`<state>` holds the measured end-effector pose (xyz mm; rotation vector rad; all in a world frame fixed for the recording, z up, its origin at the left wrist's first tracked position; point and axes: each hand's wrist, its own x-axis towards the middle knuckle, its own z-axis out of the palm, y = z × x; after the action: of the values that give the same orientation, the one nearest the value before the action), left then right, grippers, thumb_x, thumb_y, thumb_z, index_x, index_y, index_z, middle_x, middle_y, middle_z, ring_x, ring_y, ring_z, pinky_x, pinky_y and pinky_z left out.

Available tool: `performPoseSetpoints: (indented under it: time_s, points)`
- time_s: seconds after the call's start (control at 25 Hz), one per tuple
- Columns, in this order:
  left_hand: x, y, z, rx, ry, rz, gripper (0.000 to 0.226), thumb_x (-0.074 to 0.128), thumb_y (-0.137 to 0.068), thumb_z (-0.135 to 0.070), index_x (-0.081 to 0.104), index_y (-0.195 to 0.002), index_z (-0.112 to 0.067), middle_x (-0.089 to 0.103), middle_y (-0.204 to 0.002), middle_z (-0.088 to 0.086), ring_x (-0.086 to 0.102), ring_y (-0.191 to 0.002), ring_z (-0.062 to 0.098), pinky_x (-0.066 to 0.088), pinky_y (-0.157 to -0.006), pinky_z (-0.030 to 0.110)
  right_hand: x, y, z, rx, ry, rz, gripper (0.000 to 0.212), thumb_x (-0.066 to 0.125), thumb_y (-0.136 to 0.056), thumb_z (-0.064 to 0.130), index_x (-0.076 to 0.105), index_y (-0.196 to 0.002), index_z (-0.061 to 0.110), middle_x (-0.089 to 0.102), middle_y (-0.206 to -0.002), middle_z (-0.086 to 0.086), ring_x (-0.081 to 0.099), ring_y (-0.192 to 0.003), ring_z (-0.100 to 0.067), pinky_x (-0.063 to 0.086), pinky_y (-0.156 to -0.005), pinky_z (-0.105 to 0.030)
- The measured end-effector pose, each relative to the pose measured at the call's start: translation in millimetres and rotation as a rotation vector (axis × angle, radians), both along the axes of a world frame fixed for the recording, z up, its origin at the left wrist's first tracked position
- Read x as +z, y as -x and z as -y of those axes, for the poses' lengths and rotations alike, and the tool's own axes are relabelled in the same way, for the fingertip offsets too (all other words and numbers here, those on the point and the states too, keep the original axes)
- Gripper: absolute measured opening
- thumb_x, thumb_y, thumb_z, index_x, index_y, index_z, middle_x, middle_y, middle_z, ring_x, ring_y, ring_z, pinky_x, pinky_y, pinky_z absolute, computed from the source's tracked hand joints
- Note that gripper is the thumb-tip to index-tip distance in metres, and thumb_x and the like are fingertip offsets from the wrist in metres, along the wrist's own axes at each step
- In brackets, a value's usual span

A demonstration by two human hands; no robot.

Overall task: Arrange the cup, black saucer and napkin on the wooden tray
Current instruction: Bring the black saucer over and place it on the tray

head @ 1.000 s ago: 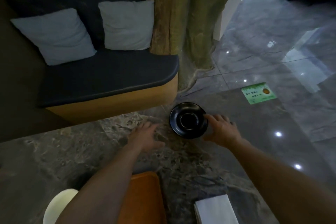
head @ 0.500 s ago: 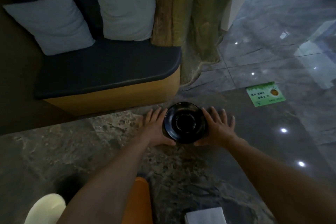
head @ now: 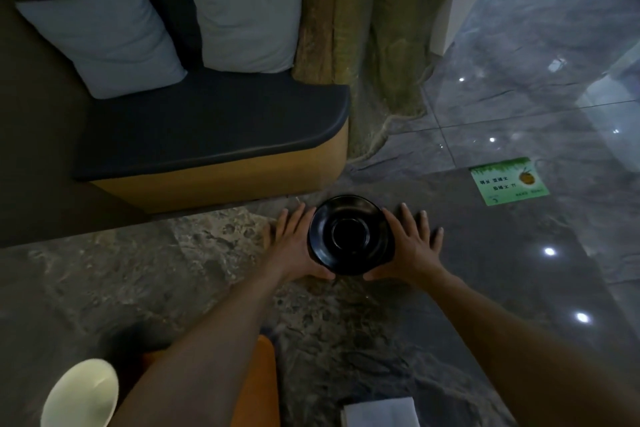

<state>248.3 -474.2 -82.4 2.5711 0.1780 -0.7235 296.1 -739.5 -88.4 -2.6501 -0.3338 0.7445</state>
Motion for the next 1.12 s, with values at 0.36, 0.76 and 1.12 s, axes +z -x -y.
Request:
performPoseSetpoints:
  time_s: [0.36, 0.76, 1.12]
  points:
    - [26.1, 54.1, 13.9, 0.068, 0.012, -0.055, 0.142, 0.077, -0.047, -0.077, -0.012, -0.152, -0.041, -0.015, -0.163, -0.015, -0.020, -0.150, 0.022, -0.005, -0.118, 0.063, 16.5, 35.7, 4.4, 0.036, 0.012, -0.091, 0.139, 0.065, -0.027, 0.086, -0.015, -0.138, 0.058, -0.018, -0.161, 0.007, -0.028, -0.142, -0.034, -0.016, -0.108, -0.067]
    - [62.6, 154.4, 26.7, 0.208, 0.015, -0.015, 0.143, 0.074, -0.041, -0.076, -0.009, -0.152, -0.042, -0.007, -0.165, -0.011, -0.013, -0.151, 0.023, 0.004, -0.118, 0.061, 48.5, 109.9, 7.4, 0.141, -0.020, -0.097, 0.139, 0.064, -0.030, 0.087, -0.012, -0.141, 0.054, -0.017, -0.161, 0.007, -0.028, -0.142, -0.034, -0.011, -0.110, -0.068]
    - [89.4, 230.1, 13.2, 0.332, 0.080, 0.074, 0.140, 0.079, -0.042, -0.072, -0.004, -0.151, -0.043, 0.004, -0.165, -0.010, -0.003, -0.152, 0.023, 0.014, -0.119, 0.057, 80.3, 160.1, -16.9, 0.252, -0.088, -0.098, 0.139, 0.073, -0.039, 0.081, -0.011, -0.145, 0.049, -0.010, -0.162, 0.007, -0.026, -0.143, -0.033, -0.012, -0.111, -0.065]
